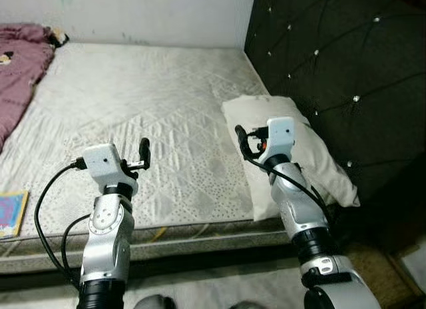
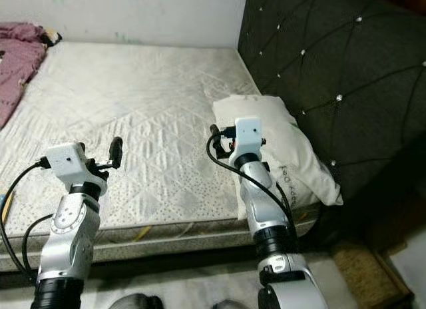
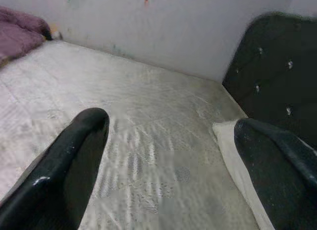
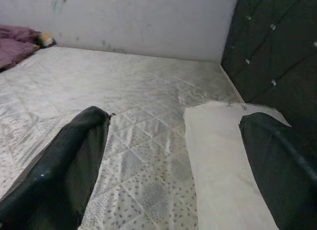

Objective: Clean up the room

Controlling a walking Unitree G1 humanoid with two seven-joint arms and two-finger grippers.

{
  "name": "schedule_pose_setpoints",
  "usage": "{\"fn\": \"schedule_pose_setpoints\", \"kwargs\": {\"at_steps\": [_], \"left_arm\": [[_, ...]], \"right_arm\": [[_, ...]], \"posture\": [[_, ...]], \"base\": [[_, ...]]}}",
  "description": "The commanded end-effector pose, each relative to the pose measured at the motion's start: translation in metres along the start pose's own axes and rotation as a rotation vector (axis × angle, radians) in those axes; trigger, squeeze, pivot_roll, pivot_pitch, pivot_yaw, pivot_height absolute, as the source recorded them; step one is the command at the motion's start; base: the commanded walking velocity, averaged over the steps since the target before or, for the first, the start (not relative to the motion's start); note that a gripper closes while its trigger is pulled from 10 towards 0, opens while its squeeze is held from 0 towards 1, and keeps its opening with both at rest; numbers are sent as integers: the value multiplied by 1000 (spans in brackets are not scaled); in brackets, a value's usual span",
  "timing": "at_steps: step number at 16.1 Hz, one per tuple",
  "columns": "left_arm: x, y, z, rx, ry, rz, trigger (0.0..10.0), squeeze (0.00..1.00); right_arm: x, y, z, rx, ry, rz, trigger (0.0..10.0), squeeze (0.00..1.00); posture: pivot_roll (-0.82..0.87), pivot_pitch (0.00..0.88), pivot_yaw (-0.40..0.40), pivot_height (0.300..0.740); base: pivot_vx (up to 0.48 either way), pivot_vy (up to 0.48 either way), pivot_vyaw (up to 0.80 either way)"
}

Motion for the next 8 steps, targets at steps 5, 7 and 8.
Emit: {"fn": "schedule_pose_setpoints", "kwargs": {"at_steps": [5,7,8], "left_arm": [[0,1,0,-2,4,0,10000,0],[0,1,1,1,8,0,10000,0],[1,1,1,4,11,0,10000,0]], "right_arm": [[0,1,-3,-8,-6,6,10000,0],[-1,1,-3,-10,-7,8,10000,0],[-1,1,-3,-10,-8,9,10000,0]], "posture": [[-22,0,-51,740],[-21,0,-49,740],[-21,0,-49,740]], "base": [[0,404,0],[0,0,0],[0,0,0]]}}
Point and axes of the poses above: a point about 5 cm out from each wrist's last joint towards the gripper, its own y axis pointing out of the wrist towards the gripper, its own x axis along the axis of the wrist's last joint, z = x × y, the point moved 3 cm from there along y, pointing out of the wrist towards the gripper, and after that the axes turned 14 degrees about y, right-handed, at the moved point
